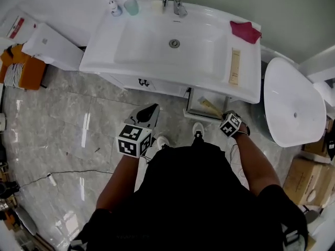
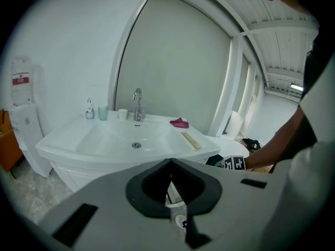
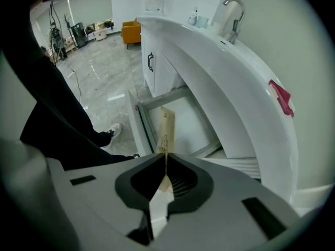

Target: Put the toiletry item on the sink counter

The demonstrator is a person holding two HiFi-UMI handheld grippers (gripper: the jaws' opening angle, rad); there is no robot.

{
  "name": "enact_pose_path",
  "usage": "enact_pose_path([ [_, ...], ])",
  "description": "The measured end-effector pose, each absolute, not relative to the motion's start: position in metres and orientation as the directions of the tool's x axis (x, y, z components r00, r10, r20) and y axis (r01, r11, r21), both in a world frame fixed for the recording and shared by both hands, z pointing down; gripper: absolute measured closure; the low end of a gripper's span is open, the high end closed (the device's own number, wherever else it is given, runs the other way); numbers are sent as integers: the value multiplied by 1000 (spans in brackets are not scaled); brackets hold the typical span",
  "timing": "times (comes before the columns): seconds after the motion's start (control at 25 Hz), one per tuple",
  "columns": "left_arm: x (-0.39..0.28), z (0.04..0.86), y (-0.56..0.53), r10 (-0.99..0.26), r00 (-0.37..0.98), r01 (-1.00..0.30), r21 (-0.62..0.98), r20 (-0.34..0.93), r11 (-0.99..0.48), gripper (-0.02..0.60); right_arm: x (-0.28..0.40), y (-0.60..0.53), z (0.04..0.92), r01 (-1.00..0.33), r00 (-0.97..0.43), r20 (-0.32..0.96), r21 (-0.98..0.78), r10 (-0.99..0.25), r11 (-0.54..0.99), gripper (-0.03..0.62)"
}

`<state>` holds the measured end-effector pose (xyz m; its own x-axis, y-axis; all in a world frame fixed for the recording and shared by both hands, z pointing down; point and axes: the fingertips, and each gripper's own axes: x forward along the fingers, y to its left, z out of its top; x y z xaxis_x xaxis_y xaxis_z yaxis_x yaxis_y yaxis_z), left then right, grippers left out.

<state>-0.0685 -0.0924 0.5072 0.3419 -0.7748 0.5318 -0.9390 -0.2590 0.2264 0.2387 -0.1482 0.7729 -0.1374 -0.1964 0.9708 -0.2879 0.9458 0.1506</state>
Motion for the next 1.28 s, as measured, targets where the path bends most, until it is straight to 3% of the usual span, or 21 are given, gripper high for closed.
enact_pose_path([
  [0.8,-60,512,-91,-779,202,-976,186,594,-111,577,201,-170,838,293,-150,976,197,-158,936,580],
  [1.28,-62,516,-85,-764,151,-983,175,627,-50,577,192,-175,862,301,-161,974,203,-160,932,580],
])
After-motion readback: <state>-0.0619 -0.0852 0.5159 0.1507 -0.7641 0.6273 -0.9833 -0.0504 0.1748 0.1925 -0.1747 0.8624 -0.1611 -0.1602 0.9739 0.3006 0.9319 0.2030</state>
